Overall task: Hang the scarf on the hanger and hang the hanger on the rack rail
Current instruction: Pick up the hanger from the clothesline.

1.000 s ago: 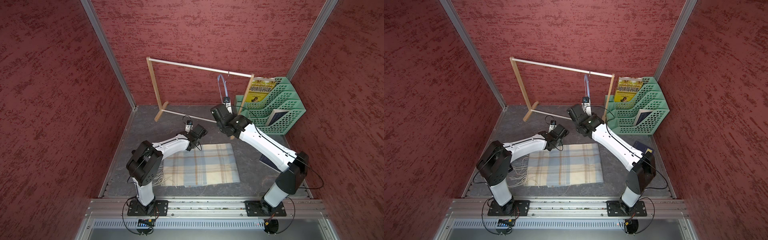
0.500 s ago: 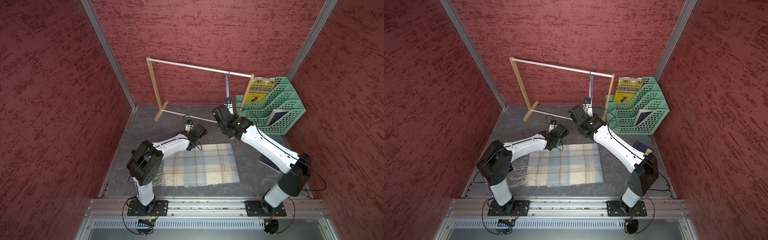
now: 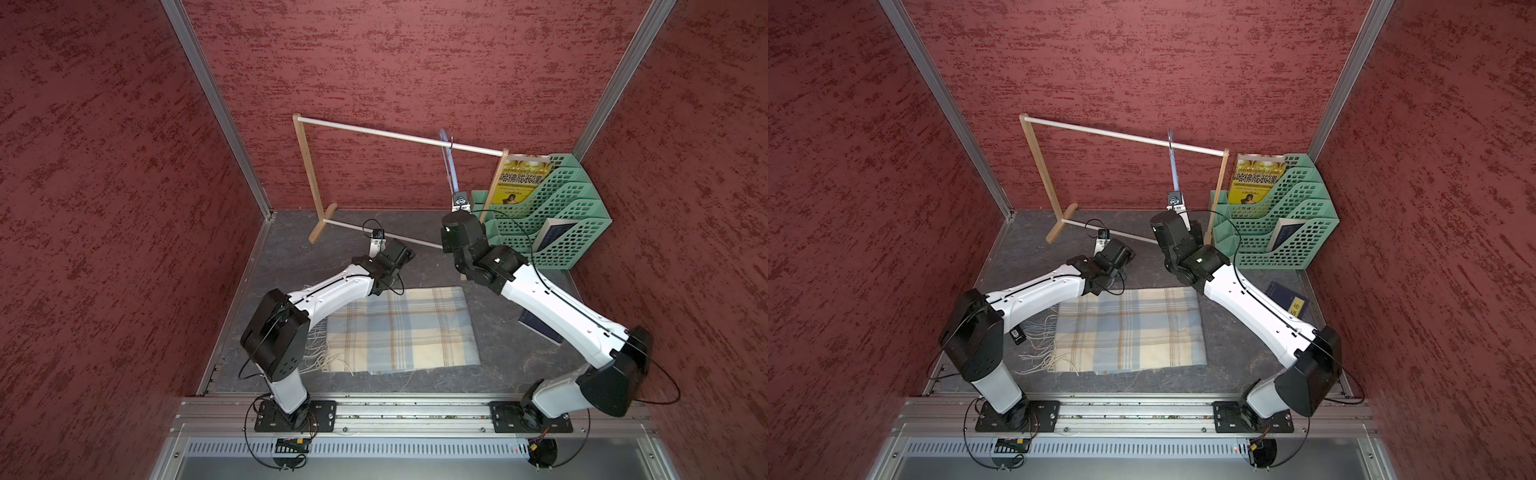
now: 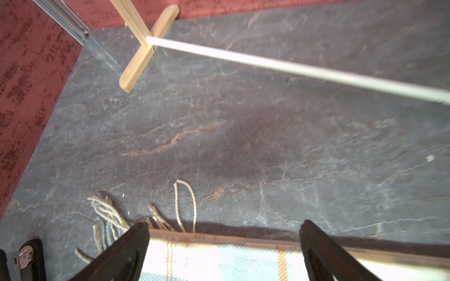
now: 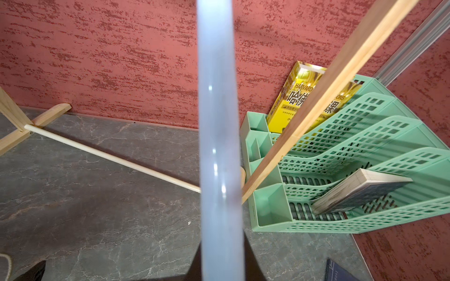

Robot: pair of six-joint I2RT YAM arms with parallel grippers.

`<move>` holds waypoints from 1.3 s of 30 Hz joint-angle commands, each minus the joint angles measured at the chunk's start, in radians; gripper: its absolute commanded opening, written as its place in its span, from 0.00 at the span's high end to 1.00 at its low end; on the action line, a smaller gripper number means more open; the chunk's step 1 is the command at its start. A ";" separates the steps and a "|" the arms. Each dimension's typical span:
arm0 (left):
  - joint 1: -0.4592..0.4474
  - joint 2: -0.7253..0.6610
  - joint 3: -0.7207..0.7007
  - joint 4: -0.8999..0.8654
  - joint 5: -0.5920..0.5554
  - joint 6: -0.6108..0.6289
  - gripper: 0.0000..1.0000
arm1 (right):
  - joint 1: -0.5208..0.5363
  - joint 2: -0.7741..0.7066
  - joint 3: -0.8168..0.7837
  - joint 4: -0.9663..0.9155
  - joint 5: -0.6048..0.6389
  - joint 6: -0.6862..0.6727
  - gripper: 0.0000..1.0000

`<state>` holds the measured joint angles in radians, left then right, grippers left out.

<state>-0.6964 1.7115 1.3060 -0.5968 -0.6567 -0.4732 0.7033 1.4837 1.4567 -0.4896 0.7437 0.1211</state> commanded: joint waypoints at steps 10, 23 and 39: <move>-0.047 -0.107 0.167 -0.121 -0.047 0.113 0.00 | 0.007 0.000 -0.156 0.187 -0.107 -0.074 1.00; -0.048 -0.356 0.178 -0.097 0.290 0.008 0.00 | 0.116 0.059 -0.503 0.973 0.097 -0.499 1.00; 0.069 -0.284 0.184 0.156 0.514 -0.268 0.05 | 0.168 0.282 -0.432 1.452 0.293 -0.871 1.00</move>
<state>-0.6621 1.4361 1.4837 -0.5430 -0.1722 -0.6762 0.8658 1.8053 0.9920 0.8726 0.9966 -0.7502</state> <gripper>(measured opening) 0.961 0.133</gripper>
